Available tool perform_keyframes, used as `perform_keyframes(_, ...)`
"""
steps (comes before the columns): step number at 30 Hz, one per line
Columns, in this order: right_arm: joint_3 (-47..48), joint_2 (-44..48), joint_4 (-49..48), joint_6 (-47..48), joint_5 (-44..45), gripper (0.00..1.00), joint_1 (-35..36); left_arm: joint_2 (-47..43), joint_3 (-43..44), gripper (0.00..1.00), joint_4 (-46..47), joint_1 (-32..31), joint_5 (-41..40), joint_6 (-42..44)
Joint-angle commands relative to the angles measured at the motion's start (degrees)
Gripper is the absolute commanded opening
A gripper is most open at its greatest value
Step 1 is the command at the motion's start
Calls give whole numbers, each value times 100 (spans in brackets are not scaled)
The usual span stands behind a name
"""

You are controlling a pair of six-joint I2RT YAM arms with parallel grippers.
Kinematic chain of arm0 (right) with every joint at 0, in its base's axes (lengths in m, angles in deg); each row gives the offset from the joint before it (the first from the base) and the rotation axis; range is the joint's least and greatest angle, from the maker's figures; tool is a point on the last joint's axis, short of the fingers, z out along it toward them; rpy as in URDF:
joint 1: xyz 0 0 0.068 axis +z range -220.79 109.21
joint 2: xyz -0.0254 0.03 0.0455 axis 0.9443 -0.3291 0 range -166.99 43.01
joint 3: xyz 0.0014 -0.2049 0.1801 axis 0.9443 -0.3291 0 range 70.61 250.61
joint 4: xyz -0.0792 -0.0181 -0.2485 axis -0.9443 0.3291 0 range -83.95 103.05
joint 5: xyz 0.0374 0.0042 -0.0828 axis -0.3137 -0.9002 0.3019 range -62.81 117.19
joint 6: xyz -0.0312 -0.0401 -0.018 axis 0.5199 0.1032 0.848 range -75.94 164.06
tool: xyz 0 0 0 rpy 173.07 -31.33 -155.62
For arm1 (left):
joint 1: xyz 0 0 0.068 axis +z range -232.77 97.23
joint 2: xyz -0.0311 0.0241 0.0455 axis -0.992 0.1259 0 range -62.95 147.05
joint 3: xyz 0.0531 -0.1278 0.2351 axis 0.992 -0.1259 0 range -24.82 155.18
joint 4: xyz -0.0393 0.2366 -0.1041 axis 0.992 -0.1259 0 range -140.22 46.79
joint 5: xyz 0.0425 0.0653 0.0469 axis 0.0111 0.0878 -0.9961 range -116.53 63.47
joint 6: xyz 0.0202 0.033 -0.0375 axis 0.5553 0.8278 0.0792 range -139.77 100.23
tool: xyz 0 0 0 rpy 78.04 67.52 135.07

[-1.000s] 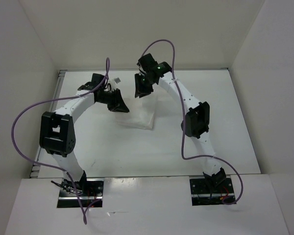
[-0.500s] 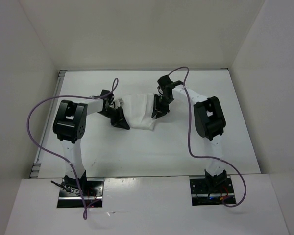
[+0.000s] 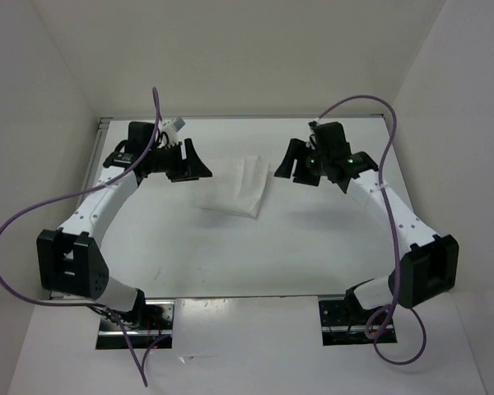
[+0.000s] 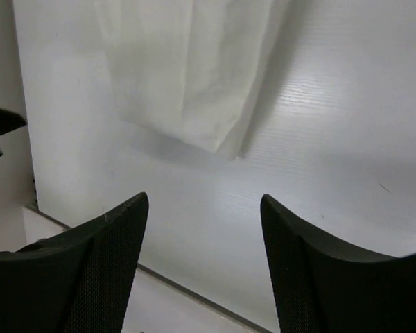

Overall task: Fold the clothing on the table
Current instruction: Fold the skirt

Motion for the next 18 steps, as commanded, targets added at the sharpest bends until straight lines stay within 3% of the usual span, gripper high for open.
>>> perform_keyframes(1,-807,290,-136,-351,225,71,-279,-106,-837,70,5,54,-236,-130)
perform_keyframes(5,-1704,1020,-250,-676,330,72,-385,-827,-1772,70,700,115,-175,-780)
perform_keyframes(12,-2523,1855,-258,-1220,577,72,-447,-1267,-2010,70,814,484,-227,-905)
perform_keyframes(18,-2594,2023,-312,-1152,577,72,-500,-1041,-1985,70,851,599,80,-843)
